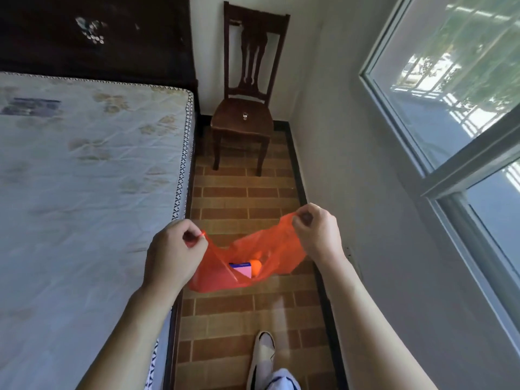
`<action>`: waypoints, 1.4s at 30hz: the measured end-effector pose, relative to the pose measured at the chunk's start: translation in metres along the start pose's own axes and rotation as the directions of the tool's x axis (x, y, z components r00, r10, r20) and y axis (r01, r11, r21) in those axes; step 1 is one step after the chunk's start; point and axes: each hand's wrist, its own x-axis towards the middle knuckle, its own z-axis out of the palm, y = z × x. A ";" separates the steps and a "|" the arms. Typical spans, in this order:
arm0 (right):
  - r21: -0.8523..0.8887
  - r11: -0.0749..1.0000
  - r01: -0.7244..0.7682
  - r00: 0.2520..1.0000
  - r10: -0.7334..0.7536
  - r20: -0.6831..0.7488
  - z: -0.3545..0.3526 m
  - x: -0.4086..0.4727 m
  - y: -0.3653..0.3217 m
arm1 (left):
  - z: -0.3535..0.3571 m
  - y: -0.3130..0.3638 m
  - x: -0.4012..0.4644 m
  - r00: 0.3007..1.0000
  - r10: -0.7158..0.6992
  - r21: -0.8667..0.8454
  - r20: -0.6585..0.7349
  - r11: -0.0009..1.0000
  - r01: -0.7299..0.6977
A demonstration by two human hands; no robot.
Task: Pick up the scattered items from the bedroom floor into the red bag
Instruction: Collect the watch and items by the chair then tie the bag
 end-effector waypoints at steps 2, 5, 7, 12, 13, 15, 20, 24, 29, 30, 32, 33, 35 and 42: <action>-0.012 0.999 -0.035 0.999 0.035 0.008 0.007 -0.009 0.011 | 0.004 -0.014 -0.010 1.000 -0.020 0.007 0.013 1.000 0.019; -0.018 0.996 -0.091 0.994 0.092 0.062 0.026 -0.023 0.035 | 0.017 -0.040 -0.023 0.996 -0.079 0.007 0.028 0.997 0.079; -0.028 0.993 -0.111 0.990 0.113 0.085 0.042 -0.030 0.054 | 0.030 -0.059 -0.031 0.992 -0.120 0.017 0.041 0.993 0.119; -0.014 0.990 -0.140 0.983 0.140 0.122 0.090 -0.035 0.108 | 0.078 -0.111 -0.039 0.978 -0.195 0.072 0.072 0.979 0.190; -0.015 0.989 -0.144 0.981 0.145 0.132 0.100 -0.036 0.121 | 0.089 -0.121 -0.040 0.976 -0.203 0.085 0.083 0.977 0.196; -0.030 0.986 -0.163 0.976 0.166 0.144 0.121 -0.038 0.146 | 0.115 -0.140 -0.039 0.974 -0.201 0.106 0.105 0.976 0.190; -0.093 0.971 -0.220 0.954 0.234 0.187 0.173 -0.043 0.215 | 0.185 -0.188 -0.040 0.964 -0.212 0.151 0.160 0.970 0.188; -0.094 0.966 -0.239 0.946 0.254 0.201 0.209 -0.044 0.263 | 0.234 -0.222 -0.037 0.962 -0.183 0.162 0.203 0.975 0.151; -0.103 0.967 -0.232 0.949 0.249 0.194 0.257 -0.034 0.312 | 0.293 -0.261 -0.030 0.965 -0.117 0.175 0.233 0.982 0.076; -0.103 0.968 -0.227 0.950 0.244 0.195 0.267 -0.032 0.320 | 0.304 -0.268 -0.028 0.970 -0.085 0.166 0.228 0.985 0.047; -0.091 0.972 -0.214 0.953 0.229 0.200 0.285 -0.029 0.336 | 0.328 -0.280 -0.027 0.972 -0.045 0.148 0.232 0.989 0.010; -0.085 0.975 -0.207 0.954 0.221 0.201 0.294 -0.028 0.343 | 0.338 -0.284 -0.027 0.971 -0.035 0.143 0.237 0.990 0.000; -0.070 0.980 -0.185 0.960 0.196 0.202 0.312 -0.026 0.355 | 0.362 -0.294 -0.025 0.968 -0.006 0.126 0.251 0.992 -0.027; -0.016 0.998 -0.068 0.982 0.070 0.174 0.370 -0.018 0.392 | 0.427 -0.335 -0.027 0.940 0.126 0.147 0.316 0.973 -0.179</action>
